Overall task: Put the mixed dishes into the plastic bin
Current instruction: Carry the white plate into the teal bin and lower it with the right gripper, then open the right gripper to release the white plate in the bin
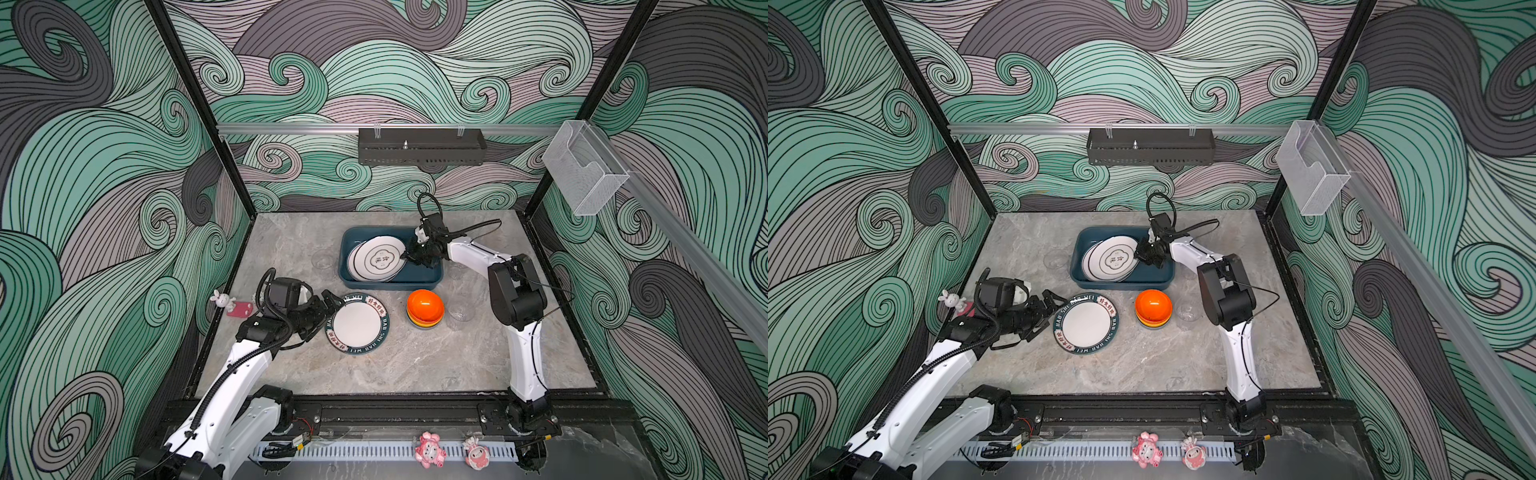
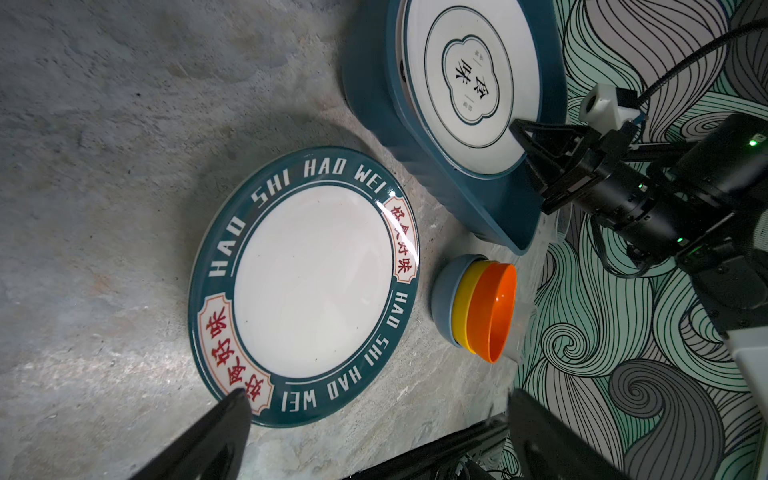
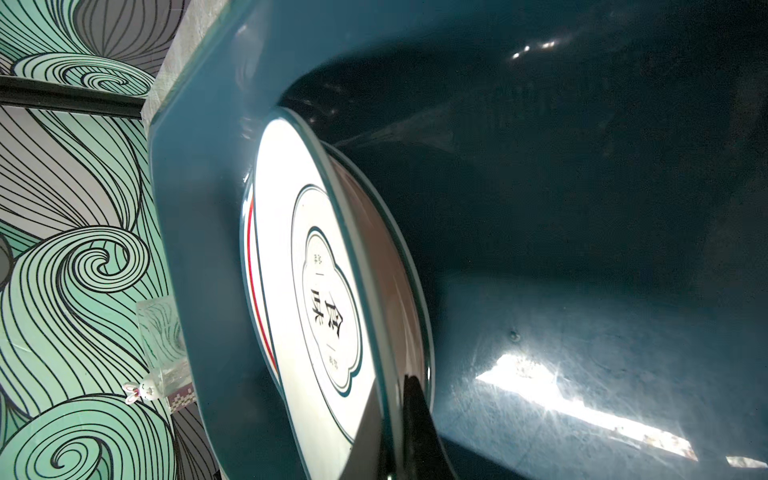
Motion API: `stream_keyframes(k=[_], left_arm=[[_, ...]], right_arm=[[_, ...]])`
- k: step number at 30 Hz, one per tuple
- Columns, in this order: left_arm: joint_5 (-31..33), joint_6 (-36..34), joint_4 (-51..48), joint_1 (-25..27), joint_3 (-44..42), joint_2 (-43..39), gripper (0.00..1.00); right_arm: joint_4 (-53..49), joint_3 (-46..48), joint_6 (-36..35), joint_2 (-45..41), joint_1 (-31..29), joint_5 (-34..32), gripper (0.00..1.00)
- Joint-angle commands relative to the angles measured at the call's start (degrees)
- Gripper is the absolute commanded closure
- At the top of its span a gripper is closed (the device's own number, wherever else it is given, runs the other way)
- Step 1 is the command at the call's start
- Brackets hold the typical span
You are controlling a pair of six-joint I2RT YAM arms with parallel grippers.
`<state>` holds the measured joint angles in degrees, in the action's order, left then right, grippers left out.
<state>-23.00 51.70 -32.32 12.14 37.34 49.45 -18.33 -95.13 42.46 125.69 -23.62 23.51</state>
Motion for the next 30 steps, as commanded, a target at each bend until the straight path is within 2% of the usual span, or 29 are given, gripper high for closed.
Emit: stream_keyframes(k=[1,5,9,11,24,30], left_arm=[[-0.68,0.33,0.32,0.34,-0.44,0.77,0.02],[-0.73,0.37,0.16,0.32,-0.47,0.74,0.02],[-0.64,0.41,0.05,0.31,-0.54,0.74,0.02],[-0.64,0.50,0.06,0.33,-0.63,0.79,0.02],[0.57,0.50,-0.35,0.32,-0.73,1.05,0.03],[2.41,-0.35,-2.43,0.26,-0.54,1.14,0.05]], right_arm=[[1.68,-1.98,0.33,0.84,-0.46,1.12,1.00],[1.15,-2.09,0.36,1.50,-0.67,0.94,0.98],[-0.92,-2.60,-0.18,2.09,-0.82,0.33,0.83],[-1.93,-2.60,-0.65,2.02,-0.86,-0.27,0.79],[-6.85,-2.39,-3.34,0.60,-0.74,-3.61,0.78],[-8.31,-1.60,-4.51,-2.71,-0.81,-4.52,0.75]])
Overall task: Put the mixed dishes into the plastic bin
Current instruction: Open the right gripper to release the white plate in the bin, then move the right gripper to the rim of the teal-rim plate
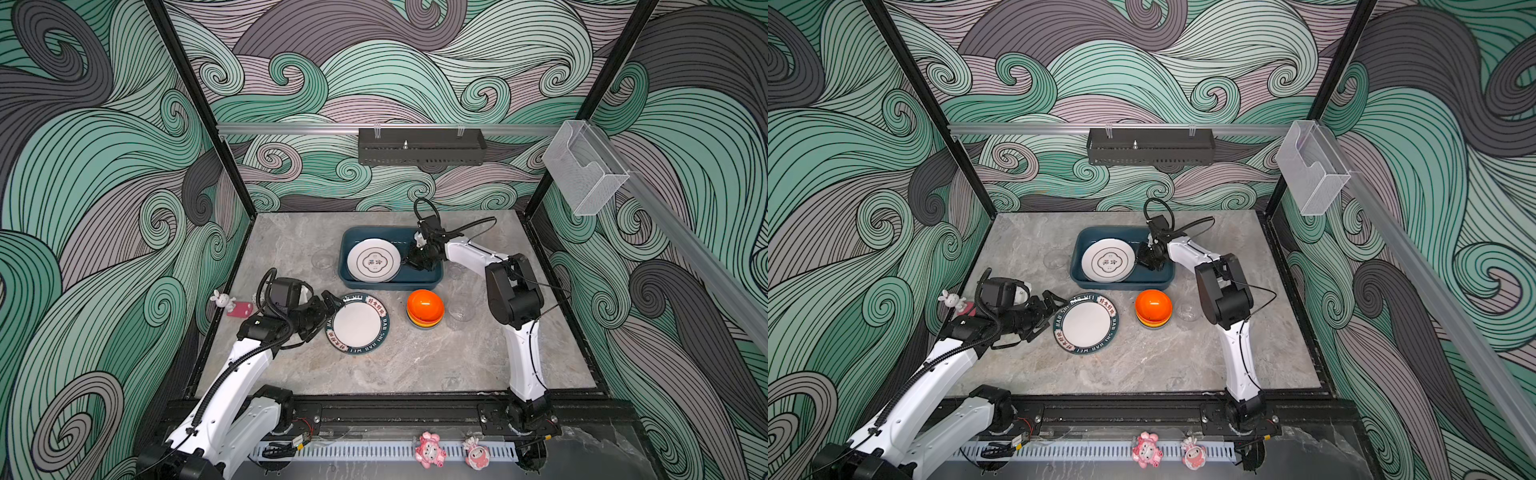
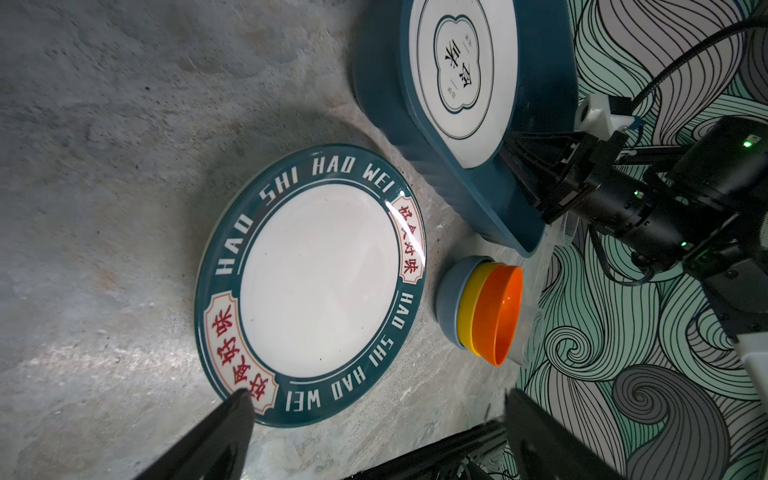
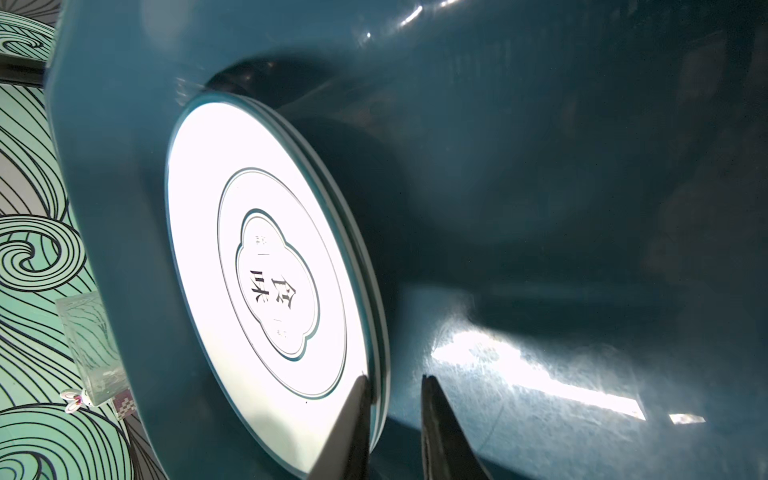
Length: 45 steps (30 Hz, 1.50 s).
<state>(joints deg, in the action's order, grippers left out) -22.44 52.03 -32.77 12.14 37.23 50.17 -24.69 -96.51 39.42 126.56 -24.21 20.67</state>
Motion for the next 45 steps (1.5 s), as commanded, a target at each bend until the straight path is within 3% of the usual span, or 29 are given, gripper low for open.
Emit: stream_keyframes(k=[1,12,24,33,41,45], left_arm=[[2.05,-0.98,-2.32,0.31,-0.33,0.45,0.05],[3.54,-3.69,-6.91,0.27,0.83,4.22,0.16],[5.38,-4.28,-7.74,0.05,1.13,7.42,0.15],[4.26,-5.23,-5.19,0.02,-0.29,11.48,0.15],[4.15,-3.83,2.68,0.02,-5.46,11.18,0.15],[3.98,-2.90,6.35,0.02,-7.28,12.08,0.26]], right_arm=[[-2.26,0.06,-1.67,-4.31,-0.18,-1.68,0.75],[-3.84,7.80,-3.88,-16.51,-1.30,0.42,0.68],[-4.36,18.73,-7.07,-28.75,-5.39,4.11,0.61],[-0.48,26.62,-8.45,-32.59,-12.09,5.33,0.59],[-0.62,28.70,-10.36,-31.42,-15.76,4.75,0.59],[0.41,29.45,-9.87,-31.20,-16.29,5.22,0.59]])
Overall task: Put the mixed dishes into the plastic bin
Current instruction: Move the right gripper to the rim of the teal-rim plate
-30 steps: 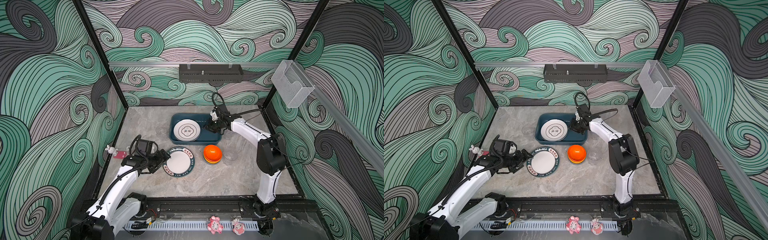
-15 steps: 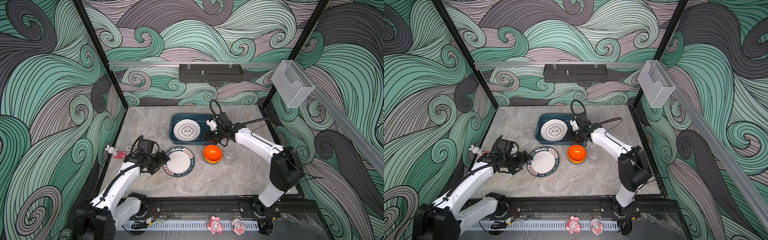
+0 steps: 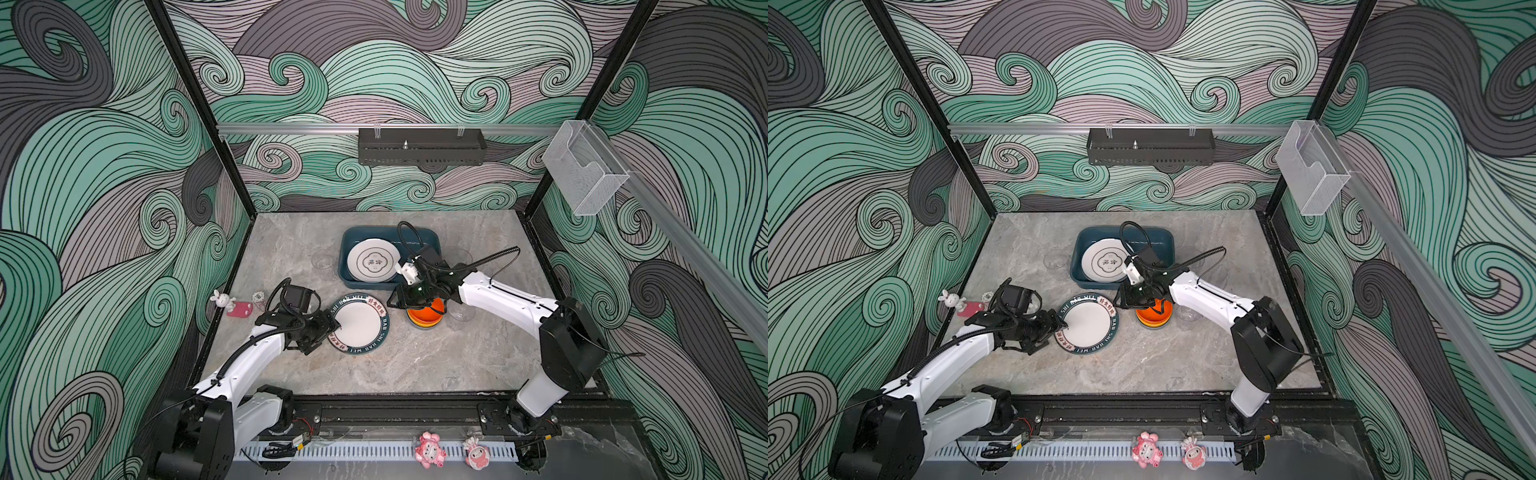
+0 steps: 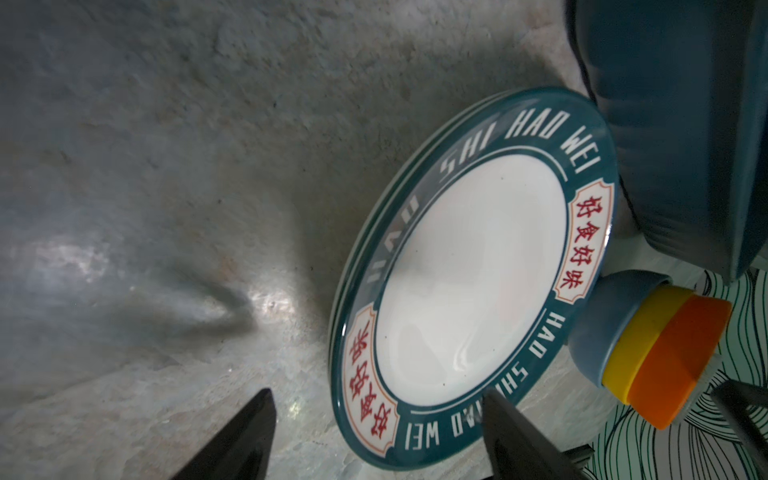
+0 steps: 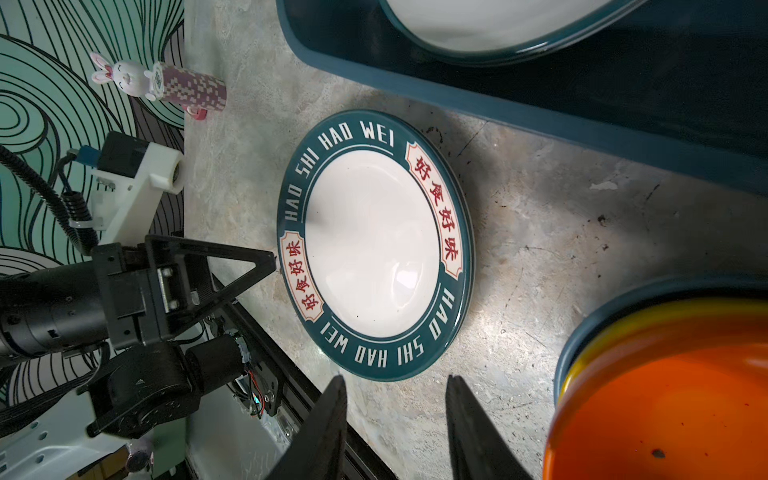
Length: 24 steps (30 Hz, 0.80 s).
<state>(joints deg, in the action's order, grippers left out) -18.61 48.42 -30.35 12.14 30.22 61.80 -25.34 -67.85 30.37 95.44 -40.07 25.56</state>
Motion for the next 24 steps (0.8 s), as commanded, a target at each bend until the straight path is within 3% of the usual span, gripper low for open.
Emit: stream_keyframes(k=[1,5,13,24], left_arm=[[0.22,0.64,4.34,-0.03,-0.35,0.97,0.30],[0.29,0.79,6.31,-0.02,-0.86,2.77,0.40],[0.98,1.24,5.48,-0.06,-0.69,4.30,0.43],[0.68,1.23,5.50,-0.12,-0.86,5.21,0.42]], right_arm=[[1.17,0.79,-0.78,-0.08,-0.64,0.26,0.59],[1.38,0.57,-0.63,0.25,-0.99,0.25,0.59],[0.72,-0.37,-0.73,0.87,-1.16,-0.39,0.59],[-7.43,-8.72,-2.67,8.26,-3.07,-5.81,0.57]])
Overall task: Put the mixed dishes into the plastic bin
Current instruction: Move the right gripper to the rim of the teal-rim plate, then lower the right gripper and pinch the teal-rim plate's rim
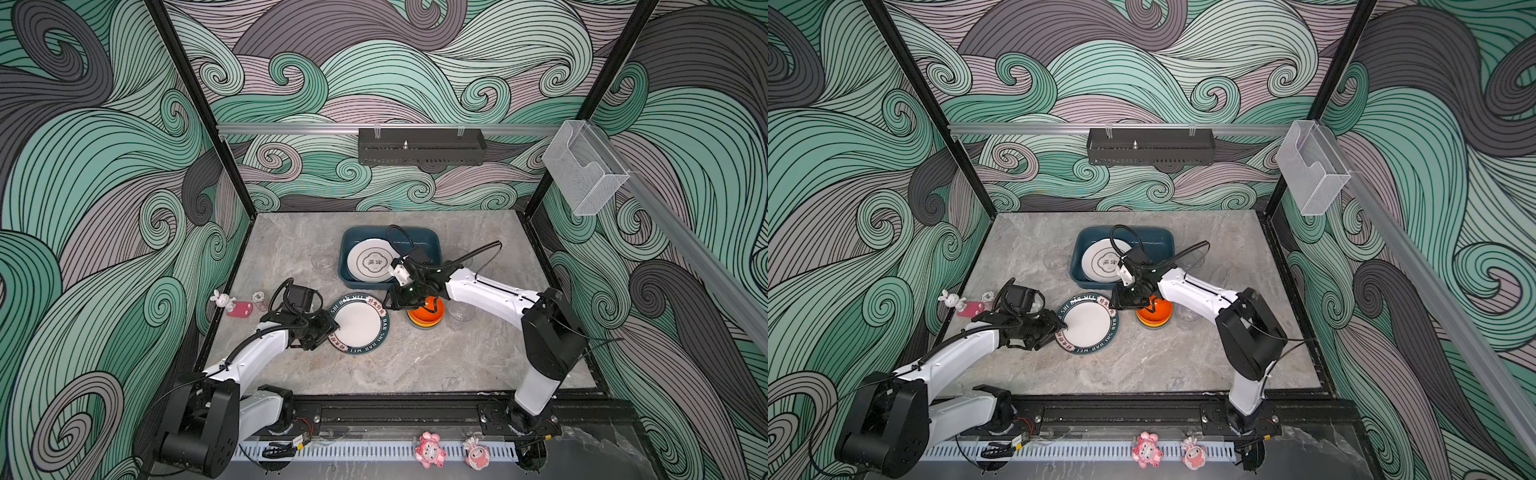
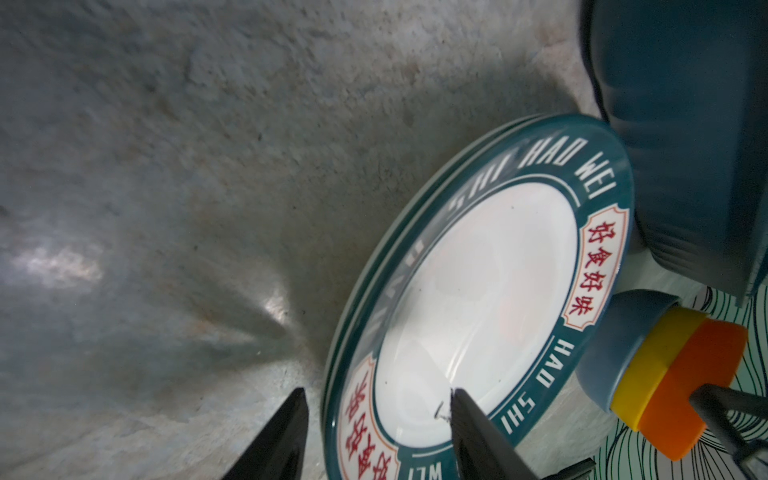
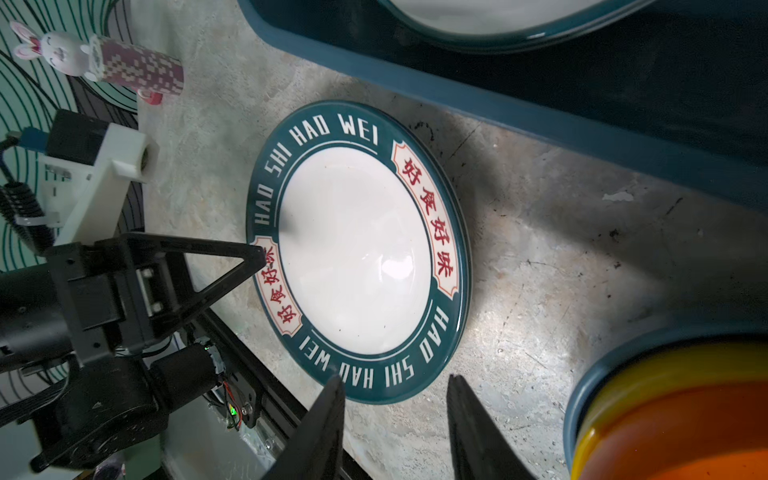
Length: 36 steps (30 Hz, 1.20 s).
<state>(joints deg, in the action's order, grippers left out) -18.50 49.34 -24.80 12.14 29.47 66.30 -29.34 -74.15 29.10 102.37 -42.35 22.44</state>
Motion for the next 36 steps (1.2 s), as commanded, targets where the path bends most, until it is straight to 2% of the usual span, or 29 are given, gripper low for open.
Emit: stream_keyframes(k=[1,7,16,36], left_arm=[[0.41,0.23,0.00,-0.10,-0.04,0.97,0.42],[0.22,-0.12,-0.09,-0.16,0.14,0.88,0.42],[0.08,-0.26,-0.06,-0.15,-0.02,0.75,0.42],[-0.22,-0.54,0.27,-0.30,0.23,1.27,0.46]], right_arm=[[-4.15,-3.40,-1.50,2.16,-0.96,-3.23,0.57],[-8.15,-8.58,-2.65,7.36,-2.35,-7.33,0.57],[-10.06,-13.77,-3.36,13.15,-3.71,-9.66,0.57],[-11.29,-16.56,-3.59,16.93,-4.32,-10.49,0.60]])
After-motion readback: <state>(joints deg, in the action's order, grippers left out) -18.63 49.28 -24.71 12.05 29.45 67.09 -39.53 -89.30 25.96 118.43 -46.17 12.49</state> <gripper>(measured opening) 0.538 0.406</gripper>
